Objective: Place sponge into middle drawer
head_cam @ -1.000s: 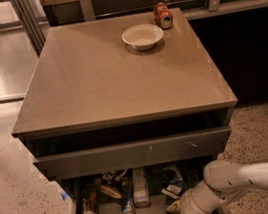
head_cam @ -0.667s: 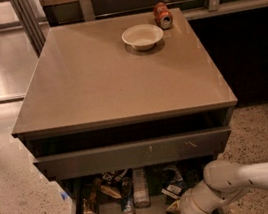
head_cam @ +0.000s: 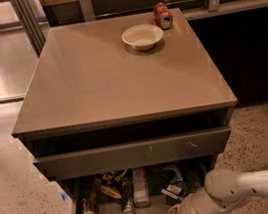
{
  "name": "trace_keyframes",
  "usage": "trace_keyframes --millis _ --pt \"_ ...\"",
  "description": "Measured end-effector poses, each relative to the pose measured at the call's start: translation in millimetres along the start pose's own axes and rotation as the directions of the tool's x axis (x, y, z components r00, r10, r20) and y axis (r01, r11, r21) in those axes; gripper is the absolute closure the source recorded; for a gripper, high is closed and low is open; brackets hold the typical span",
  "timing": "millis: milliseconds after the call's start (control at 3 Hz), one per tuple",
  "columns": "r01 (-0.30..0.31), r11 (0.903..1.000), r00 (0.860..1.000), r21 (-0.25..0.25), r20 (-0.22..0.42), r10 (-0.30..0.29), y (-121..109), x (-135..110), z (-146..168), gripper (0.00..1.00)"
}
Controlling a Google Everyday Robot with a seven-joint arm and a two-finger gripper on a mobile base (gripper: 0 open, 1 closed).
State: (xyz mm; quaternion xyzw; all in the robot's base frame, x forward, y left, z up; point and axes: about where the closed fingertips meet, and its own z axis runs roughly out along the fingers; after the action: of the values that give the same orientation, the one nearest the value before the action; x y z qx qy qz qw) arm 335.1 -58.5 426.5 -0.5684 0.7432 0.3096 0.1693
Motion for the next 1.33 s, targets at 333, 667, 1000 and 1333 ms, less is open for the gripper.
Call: trace_keyframes --millis 333,667,1000,1333 --pt "-0.02 0.9972 0.999 0.072 -0.023 0.022 -1.3 13.2 8.5 1.0" --pt "-0.02 0.9972 0.999 0.072 -0.023 0.022 -1.3 13.2 8.5 1.0" --pt "-0.043 0.9963 0.999 0.075 -0.03 0.045 -8.2 20.5 20.8 1.0" --pt "-0.072 0.9963 0.996 0.047 -0.044 0.074 -15.5 28.5 39.0 1.0"
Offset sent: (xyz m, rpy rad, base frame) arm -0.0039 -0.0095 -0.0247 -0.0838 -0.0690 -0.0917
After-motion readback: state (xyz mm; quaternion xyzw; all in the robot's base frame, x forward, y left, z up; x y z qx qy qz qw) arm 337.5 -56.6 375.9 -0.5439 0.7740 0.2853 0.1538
